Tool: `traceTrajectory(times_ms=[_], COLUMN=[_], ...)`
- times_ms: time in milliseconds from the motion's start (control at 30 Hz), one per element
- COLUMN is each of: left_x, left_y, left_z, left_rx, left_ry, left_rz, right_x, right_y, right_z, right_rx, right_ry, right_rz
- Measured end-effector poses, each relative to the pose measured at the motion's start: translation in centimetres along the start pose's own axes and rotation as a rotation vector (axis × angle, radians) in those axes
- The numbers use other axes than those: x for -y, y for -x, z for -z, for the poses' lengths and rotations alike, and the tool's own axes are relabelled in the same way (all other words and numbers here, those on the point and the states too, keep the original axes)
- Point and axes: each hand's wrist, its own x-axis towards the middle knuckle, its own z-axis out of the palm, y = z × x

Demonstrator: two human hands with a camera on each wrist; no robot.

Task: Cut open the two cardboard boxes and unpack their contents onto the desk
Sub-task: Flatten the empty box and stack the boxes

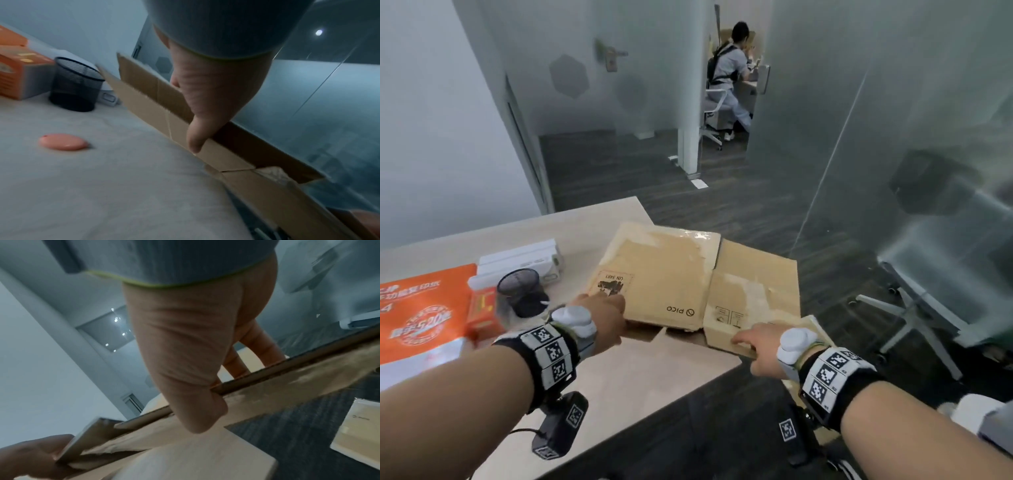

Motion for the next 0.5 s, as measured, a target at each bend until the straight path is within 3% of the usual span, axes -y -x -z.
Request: traceTrajectory(times_ms=[167,267,433,500], left_x=[0.8,1.6,4.2,4.4], left_y=[0.7,-0.3,-4.4,-6.6], left_z=[-4.4,-5.8,-10.0,-11.9], left_rx=[0.362,0.332,0.13,0.133], left_ry=[-0.075,0.063,0.383,0.432], left_rz=[-0.097,-0.071,0.047,0.046], right_x=[1.7,2.1,2.6,2.8], right_y=[-2.5,-4.3,-5.7,-6.5], right_z=[-2.4,-4.6,-8.5,-9.7], right_rx=[0.086,0.125,0.148,0.128], right_ry=[0.081,0.054,-0.029,-0.061], right_rz=[0.065,0.074,0.093,0.087])
